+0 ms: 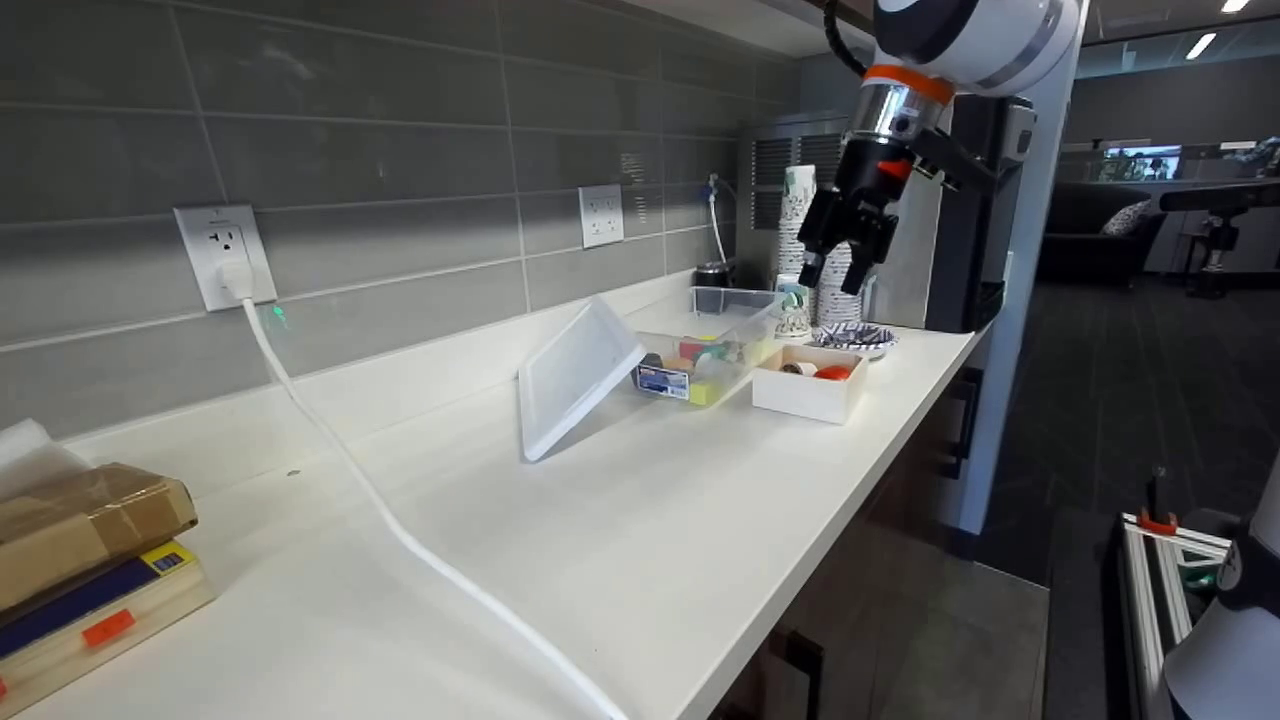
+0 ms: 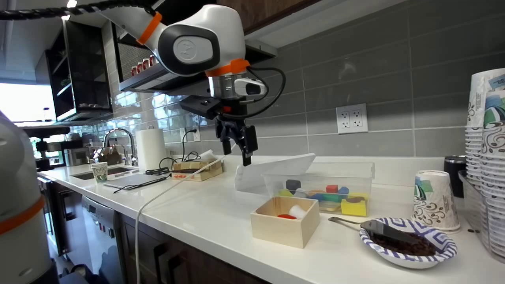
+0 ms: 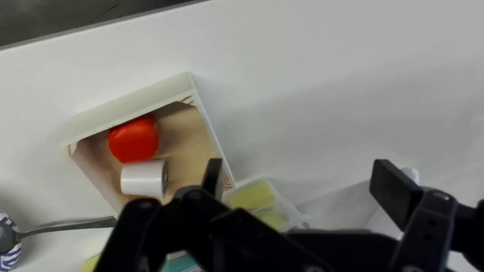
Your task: Place the white lid on the tote
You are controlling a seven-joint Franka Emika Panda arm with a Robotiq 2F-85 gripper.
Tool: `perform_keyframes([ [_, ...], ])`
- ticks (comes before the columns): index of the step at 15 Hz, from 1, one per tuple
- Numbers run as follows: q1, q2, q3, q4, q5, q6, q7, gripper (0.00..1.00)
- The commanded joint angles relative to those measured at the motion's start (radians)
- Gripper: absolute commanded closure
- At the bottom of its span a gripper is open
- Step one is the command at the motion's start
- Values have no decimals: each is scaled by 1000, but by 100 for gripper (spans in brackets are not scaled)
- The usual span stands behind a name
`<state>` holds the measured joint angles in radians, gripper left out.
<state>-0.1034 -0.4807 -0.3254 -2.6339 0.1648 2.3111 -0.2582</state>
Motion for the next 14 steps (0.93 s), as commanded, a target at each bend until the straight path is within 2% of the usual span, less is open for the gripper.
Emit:
perform_keyframes([
  [1,5,-16,75,22,117,-12,181,0],
  [7,20,18,202,74,264,30,478,0],
  [10,30,78,233,94,317,80,554,0],
  [14,52,154,259,98,376,219,605,0],
])
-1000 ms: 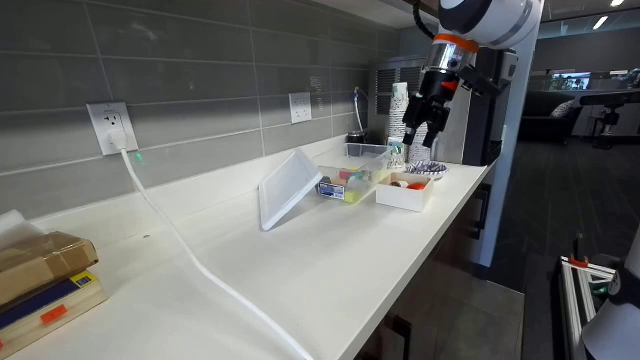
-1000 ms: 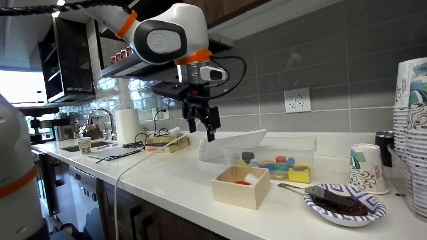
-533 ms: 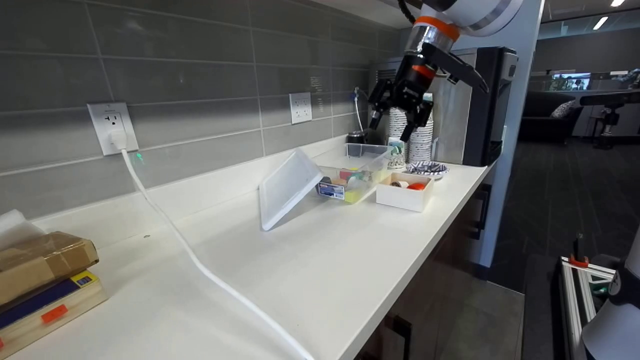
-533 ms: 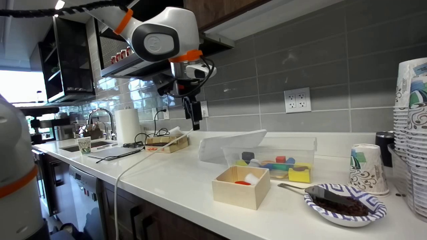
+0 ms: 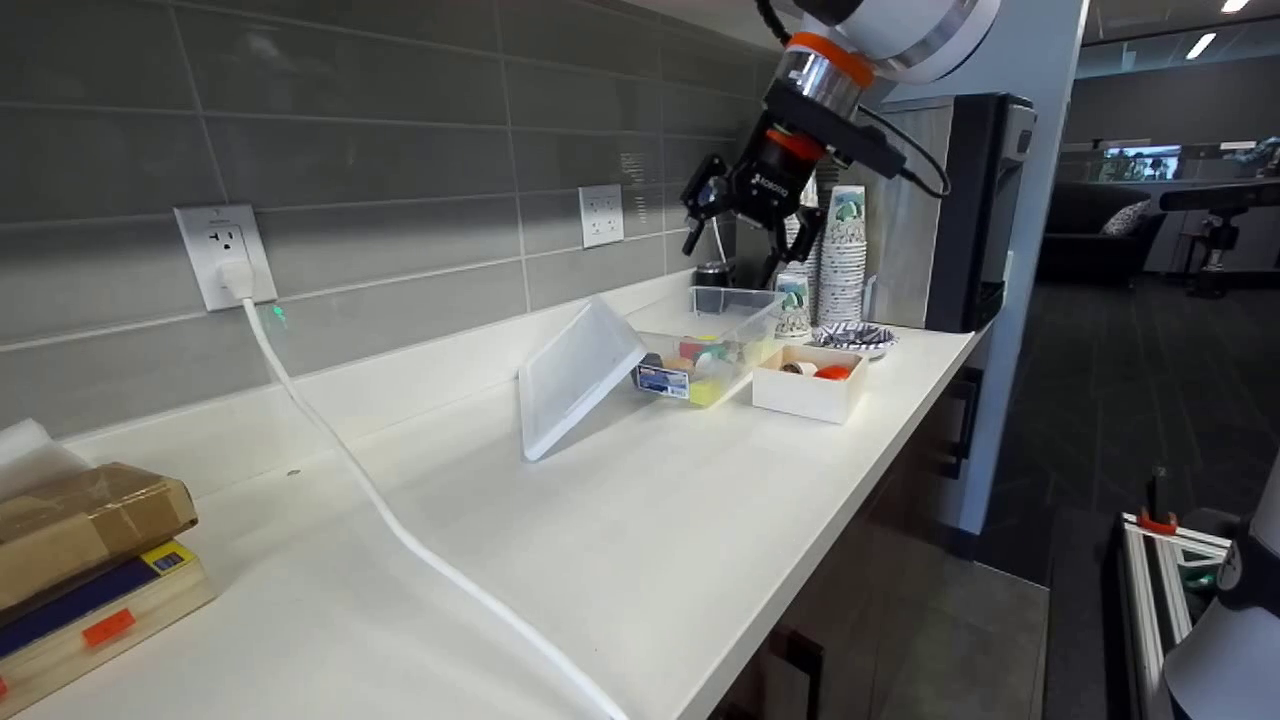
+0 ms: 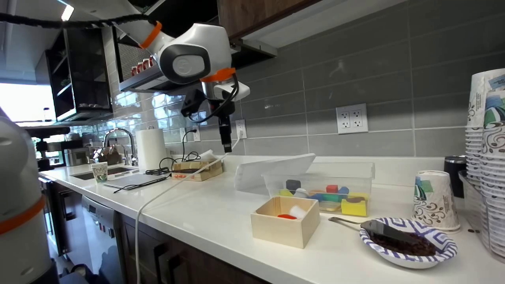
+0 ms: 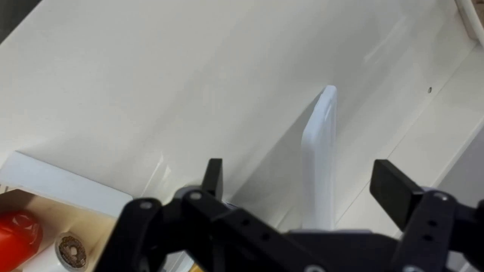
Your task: Place the white lid on the tote
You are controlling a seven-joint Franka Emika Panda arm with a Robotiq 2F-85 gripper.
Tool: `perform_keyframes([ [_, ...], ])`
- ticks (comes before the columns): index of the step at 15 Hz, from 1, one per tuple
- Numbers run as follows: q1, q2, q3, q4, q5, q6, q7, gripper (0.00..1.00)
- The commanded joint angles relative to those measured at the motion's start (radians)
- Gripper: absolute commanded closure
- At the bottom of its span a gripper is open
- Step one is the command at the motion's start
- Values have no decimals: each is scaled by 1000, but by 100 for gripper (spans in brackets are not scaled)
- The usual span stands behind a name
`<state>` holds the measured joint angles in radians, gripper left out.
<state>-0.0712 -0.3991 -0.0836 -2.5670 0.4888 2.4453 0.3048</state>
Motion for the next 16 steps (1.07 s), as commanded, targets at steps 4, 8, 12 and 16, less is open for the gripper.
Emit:
perform_keyframes([
  [4,36,170,36,54,62,225,66,0],
  [8,58,279,21,124,86,289,27,0],
  [12,61,378,24,226,142,266,-13,0],
  [16,48,465,36,307,142,260,-18,0],
])
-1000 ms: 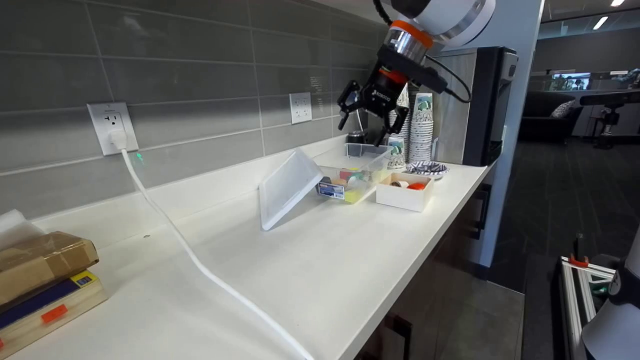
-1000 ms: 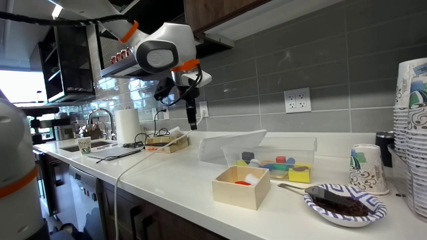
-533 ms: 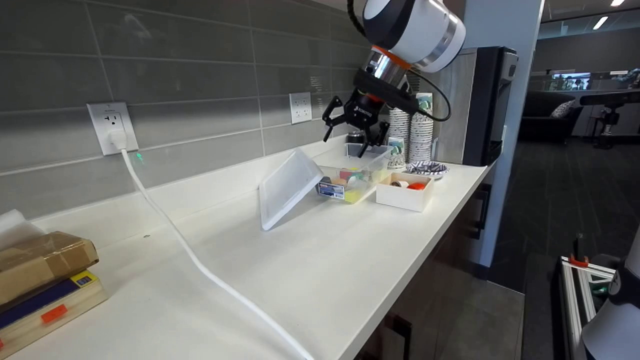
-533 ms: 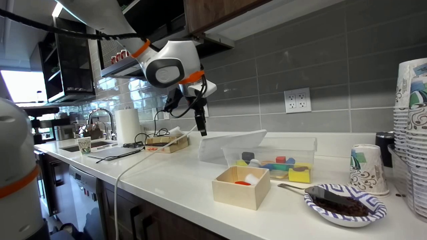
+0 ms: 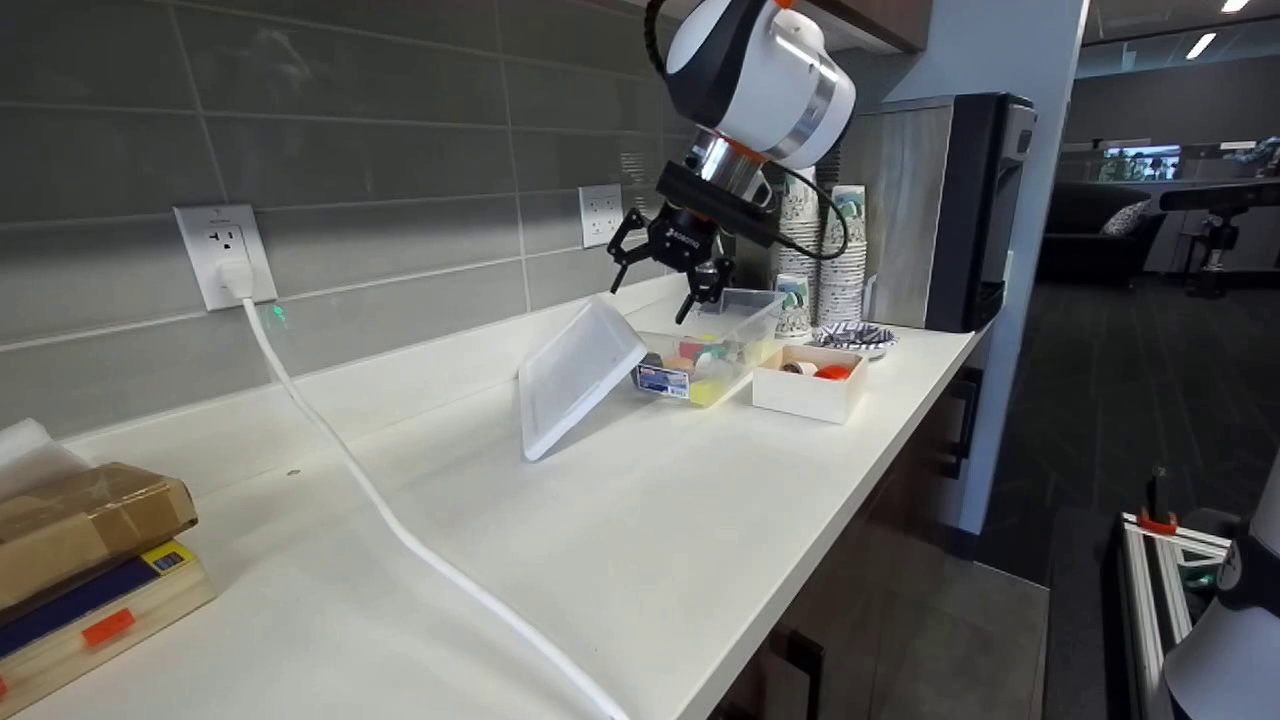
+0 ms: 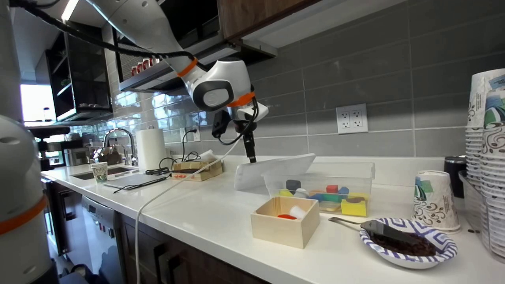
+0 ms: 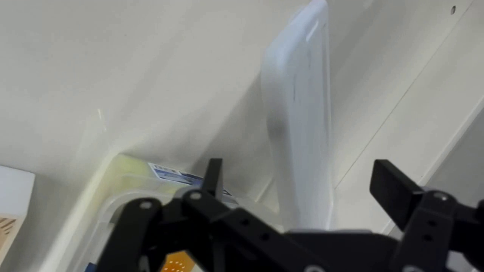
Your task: Place the white lid on the tote
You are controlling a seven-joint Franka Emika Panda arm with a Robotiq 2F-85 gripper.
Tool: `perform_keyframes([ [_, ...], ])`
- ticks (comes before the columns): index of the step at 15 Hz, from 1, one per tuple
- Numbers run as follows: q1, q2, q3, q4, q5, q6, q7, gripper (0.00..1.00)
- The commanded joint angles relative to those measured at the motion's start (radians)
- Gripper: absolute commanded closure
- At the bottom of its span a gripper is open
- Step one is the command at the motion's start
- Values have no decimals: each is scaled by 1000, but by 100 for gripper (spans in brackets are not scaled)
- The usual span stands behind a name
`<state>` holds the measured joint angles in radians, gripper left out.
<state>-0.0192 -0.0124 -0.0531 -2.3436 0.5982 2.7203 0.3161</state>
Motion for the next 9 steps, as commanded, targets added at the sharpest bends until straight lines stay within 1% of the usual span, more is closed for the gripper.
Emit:
perform_keyframes([
  [1,-6,97,8,99,32,-15,-31,0],
  [4,-11,154,18,146,34,-18,-42,0],
  [9,-16,219,24,192,0,-15,-23,0],
])
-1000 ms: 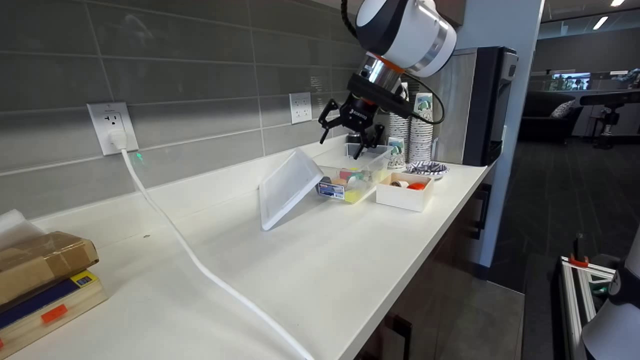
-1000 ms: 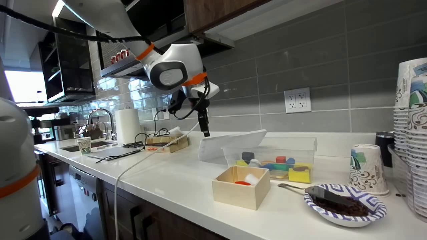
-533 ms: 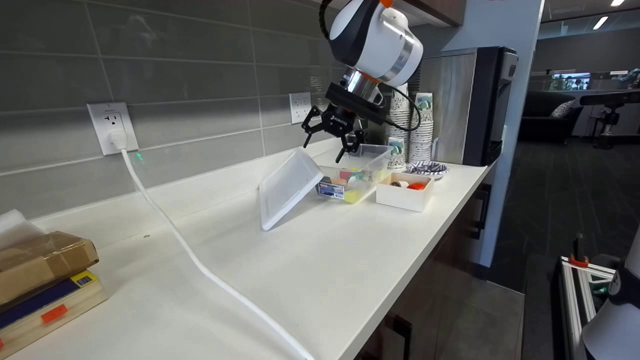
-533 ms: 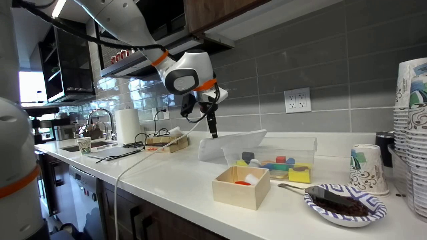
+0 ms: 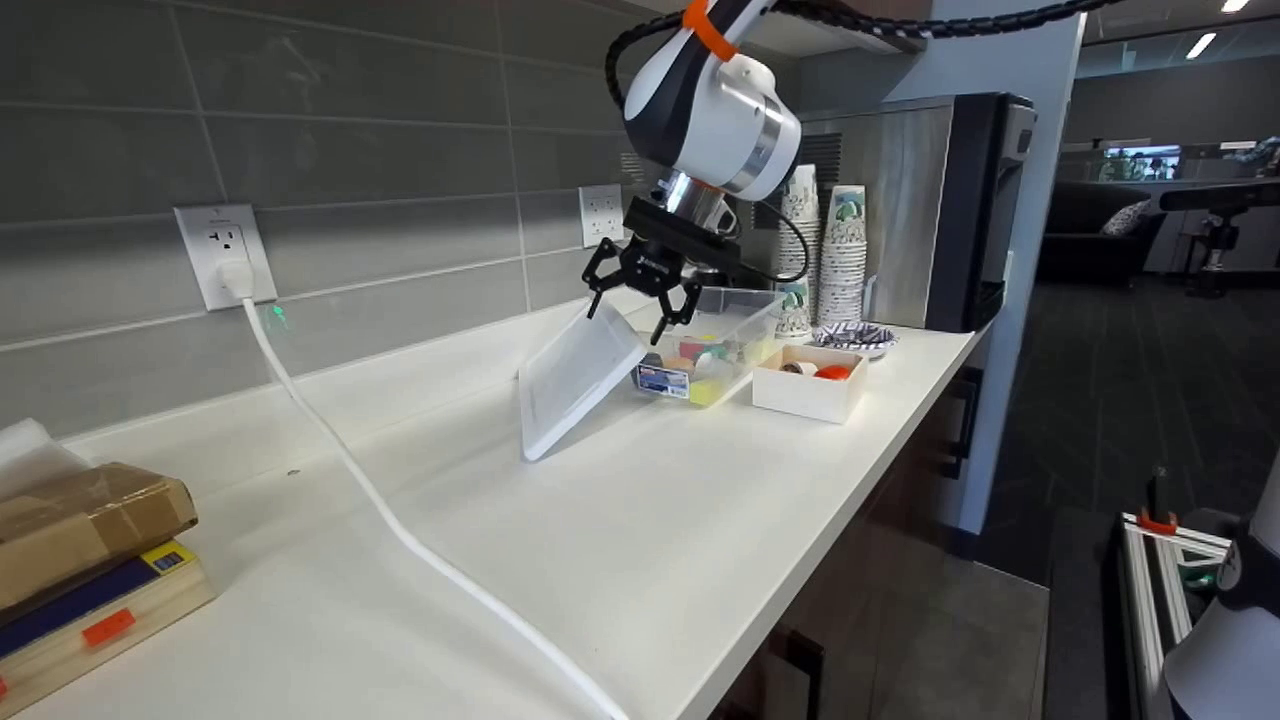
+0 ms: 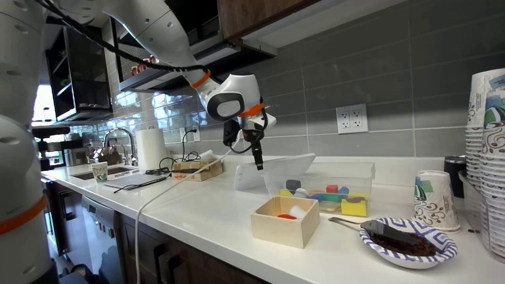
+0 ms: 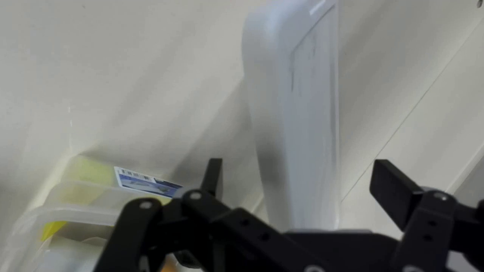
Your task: Place the white lid on the tote
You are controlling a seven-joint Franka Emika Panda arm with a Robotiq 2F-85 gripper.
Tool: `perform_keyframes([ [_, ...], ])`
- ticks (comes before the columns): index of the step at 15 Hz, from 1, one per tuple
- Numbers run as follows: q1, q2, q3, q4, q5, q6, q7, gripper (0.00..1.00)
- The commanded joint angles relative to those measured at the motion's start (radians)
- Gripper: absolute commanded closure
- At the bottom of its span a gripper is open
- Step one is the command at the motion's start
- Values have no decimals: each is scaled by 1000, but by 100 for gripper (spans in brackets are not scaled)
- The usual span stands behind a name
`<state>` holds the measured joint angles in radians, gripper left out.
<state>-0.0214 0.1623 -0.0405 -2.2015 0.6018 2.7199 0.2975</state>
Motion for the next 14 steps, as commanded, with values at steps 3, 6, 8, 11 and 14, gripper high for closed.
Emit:
perform_keyframes([
  [3,-14,69,12,64,-13,-12,-1,0],
  [6,-17,85,16,73,-7,-11,-11,25],
  [8,-20,88,18,75,-4,-6,-16,34],
  [11,-23,84,19,71,-4,0,-23,58],
  [14,-30,78,20,61,3,5,-32,83],
])
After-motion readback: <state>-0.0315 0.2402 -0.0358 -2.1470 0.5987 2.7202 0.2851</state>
